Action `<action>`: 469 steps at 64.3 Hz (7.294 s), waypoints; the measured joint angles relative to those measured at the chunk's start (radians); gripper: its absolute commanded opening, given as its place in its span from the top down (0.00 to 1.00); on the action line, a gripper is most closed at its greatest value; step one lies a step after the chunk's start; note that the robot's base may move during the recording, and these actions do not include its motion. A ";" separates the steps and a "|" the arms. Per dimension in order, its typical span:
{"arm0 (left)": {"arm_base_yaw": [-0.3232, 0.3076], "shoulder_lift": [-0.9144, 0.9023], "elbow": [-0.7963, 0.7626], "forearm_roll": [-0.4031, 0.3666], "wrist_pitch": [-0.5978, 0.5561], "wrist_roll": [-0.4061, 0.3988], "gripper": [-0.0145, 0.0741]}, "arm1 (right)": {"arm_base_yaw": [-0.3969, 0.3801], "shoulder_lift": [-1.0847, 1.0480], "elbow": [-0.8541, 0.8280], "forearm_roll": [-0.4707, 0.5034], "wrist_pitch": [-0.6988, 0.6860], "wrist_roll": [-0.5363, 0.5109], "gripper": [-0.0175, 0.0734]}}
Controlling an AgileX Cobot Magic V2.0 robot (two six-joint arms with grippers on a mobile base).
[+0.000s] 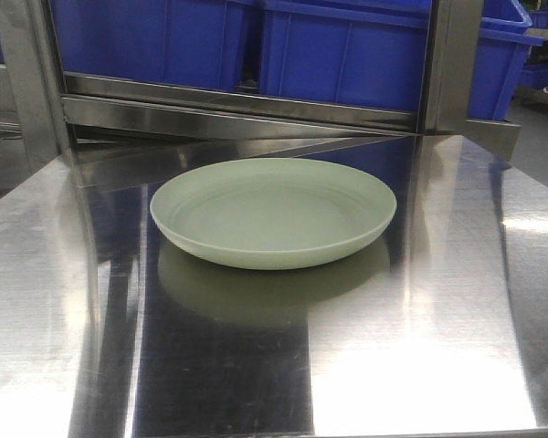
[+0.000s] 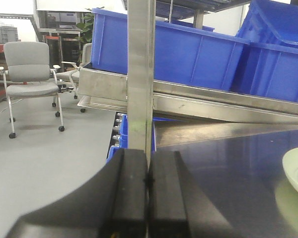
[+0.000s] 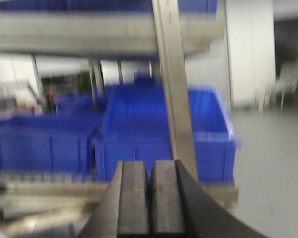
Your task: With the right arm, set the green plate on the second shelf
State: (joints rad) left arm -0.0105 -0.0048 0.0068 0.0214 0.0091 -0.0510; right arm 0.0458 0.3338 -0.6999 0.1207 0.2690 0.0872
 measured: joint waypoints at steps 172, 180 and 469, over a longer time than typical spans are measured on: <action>0.000 0.000 0.000 0.000 0.000 0.000 0.69 | 0.199 1.427 -0.493 0.518 0.395 -0.068 0.75; 0.000 0.000 0.000 0.000 0.000 0.000 0.69 | 0.199 1.316 -0.493 0.464 0.372 -0.074 0.75; 0.000 0.000 0.000 0.000 -0.002 0.000 0.69 | -0.005 -0.334 0.701 -0.106 -0.364 -0.087 0.75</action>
State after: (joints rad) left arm -0.0105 -0.0048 0.0068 0.0214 0.0067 -0.0510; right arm 0.0405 -0.0004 0.0013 0.0148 -0.0951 0.0000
